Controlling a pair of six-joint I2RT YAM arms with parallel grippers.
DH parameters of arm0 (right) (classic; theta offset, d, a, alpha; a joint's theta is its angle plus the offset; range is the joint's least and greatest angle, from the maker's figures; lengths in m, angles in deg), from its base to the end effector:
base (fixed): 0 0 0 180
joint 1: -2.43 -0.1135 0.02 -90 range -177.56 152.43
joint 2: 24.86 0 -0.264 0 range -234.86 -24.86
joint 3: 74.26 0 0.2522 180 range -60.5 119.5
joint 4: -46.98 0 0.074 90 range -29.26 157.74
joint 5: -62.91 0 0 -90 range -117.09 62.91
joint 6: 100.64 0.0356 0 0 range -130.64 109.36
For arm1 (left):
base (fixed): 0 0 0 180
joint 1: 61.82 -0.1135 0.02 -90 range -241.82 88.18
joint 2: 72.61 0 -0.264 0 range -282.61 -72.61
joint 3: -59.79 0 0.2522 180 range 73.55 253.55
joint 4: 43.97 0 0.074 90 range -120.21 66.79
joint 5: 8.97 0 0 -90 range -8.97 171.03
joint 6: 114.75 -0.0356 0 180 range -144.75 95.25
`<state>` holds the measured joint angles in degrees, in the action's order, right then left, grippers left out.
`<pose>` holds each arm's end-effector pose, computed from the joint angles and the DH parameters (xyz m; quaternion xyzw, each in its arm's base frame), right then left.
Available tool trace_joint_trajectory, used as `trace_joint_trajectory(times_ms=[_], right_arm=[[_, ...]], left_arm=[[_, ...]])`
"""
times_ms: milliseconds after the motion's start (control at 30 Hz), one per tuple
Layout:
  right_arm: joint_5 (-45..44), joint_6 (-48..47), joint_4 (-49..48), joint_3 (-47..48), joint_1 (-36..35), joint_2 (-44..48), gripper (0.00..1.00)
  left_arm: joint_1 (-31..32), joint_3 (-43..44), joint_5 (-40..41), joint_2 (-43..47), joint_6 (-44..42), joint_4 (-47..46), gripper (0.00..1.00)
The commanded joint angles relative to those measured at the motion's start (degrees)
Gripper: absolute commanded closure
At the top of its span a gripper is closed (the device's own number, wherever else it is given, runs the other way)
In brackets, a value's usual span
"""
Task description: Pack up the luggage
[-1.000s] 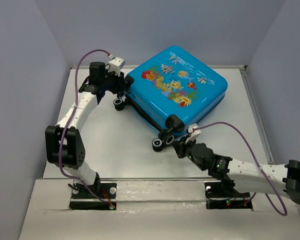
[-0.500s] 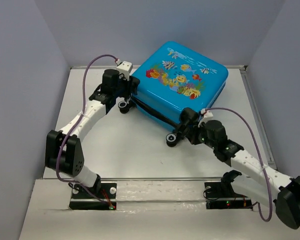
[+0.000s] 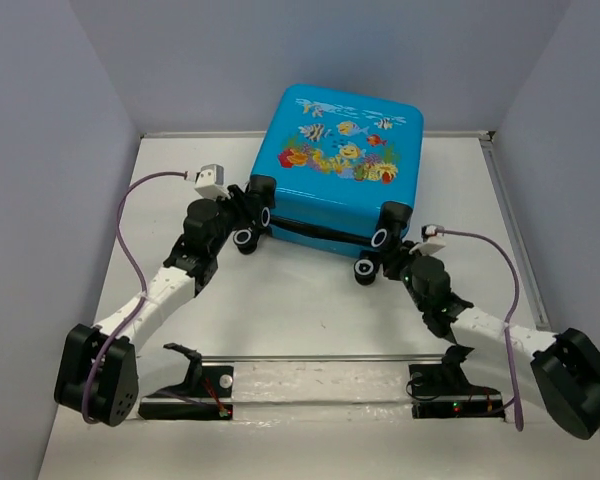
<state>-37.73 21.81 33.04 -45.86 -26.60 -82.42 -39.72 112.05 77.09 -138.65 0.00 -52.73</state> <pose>0.1814 0.0931 0.1848 0.0799 0.7891 0.2457 0.5573 0.2463 -0.1027 0.2851 0.0062 0.7373 -0.2916 0.6093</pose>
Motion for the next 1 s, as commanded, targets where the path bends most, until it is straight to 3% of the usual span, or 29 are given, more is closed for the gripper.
trace_joint_trajectory(times_ms=[0, 67, 167, 267, 333, 500, 633, 733, 967], right_arm=[[-1.7, 4.6, -29.0, -1.4, -19.9, -4.7, 0.93], [-13.6, -0.5, -29.4, 1.9, -24.3, -6.5, 0.93], [-19.6, -10.9, -34.8, 6.1, -24.3, -12.9, 0.93], [-15.3, -17.3, -33.5, 10.8, -27.2, -20.1, 0.93], [-15.5, -20.9, -33.5, 13.8, -33.2, -26.9, 0.93], [-9.4, -14.8, -29.4, 17.9, -34.2, -32.4, 0.93], [10.5, -12.0, -23.3, 26.0, -33.5, -35.2, 0.93], [18.9, -9.2, -24.8, 28.8, -33.5, -38.1, 0.93], [14.3, -9.5, -16.6, 27.4, -32.9, -31.3, 0.93]], left_arm=[[12.8, -6.1, -24.0, 0.6, 19.0, -13.5, 0.94], [14.1, -7.6, -23.0, 1.8, 23.7, -17.3, 0.94], [16.3, -8.4, -20.9, 4.7, 27.4, -22.6, 0.94], [16.7, -8.5, -19.4, 7.1, 28.9, -23.9, 0.94], [16.7, -8.1, -18.0, 8.6, 29.3, -24.1, 0.94], [17.0, -7.0, -19.5, 9.1, 29.6, -24.1, 0.94], [18.1, -7.6, -19.6, 8.5, 29.7, -24.5, 0.94], [18.3, -8.3, -18.9, 9.3, 29.3, -24.5, 0.94], [18.4, -8.4, -18.1, 10.7, 27.5, -21.2, 0.94]])
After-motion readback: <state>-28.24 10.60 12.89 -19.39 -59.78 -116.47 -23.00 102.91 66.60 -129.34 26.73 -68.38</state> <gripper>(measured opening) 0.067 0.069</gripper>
